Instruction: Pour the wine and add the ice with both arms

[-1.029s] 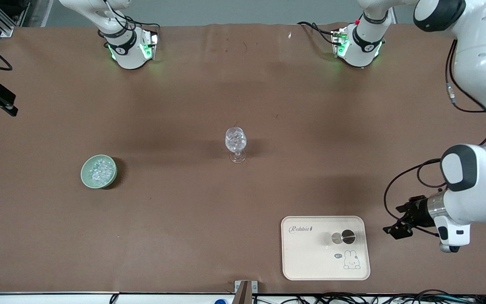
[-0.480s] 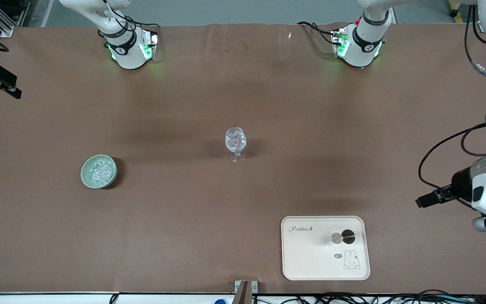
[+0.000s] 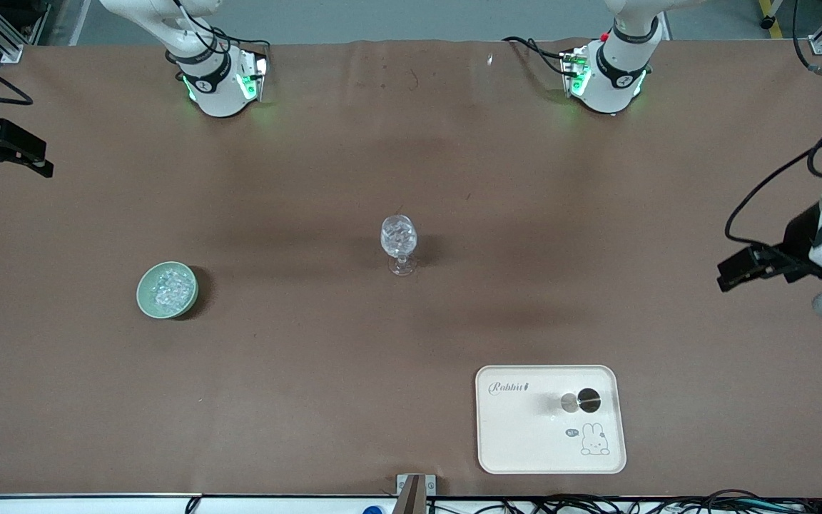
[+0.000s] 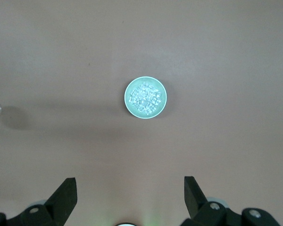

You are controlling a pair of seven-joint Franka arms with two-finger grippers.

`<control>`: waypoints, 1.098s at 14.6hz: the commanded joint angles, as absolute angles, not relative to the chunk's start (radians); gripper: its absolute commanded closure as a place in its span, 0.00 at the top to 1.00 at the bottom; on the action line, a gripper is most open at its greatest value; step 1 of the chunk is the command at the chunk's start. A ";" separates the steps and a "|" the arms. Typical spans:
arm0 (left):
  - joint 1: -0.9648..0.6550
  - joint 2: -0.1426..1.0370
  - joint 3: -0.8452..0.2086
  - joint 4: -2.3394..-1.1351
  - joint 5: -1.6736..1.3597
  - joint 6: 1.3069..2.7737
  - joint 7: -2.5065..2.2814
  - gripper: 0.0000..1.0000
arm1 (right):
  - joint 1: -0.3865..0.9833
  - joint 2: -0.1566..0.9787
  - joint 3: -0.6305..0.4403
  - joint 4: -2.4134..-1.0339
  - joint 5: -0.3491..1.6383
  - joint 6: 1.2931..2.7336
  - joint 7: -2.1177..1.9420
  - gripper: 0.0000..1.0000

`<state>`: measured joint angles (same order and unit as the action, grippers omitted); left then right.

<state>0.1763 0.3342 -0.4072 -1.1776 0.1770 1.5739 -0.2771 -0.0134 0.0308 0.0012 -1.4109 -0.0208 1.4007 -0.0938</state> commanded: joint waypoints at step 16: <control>-0.014 -0.132 -0.112 -1.637 -0.012 1.502 -0.109 1.00 | -0.026 0.005 -0.005 -1.529 -0.005 1.580 -0.094 1.00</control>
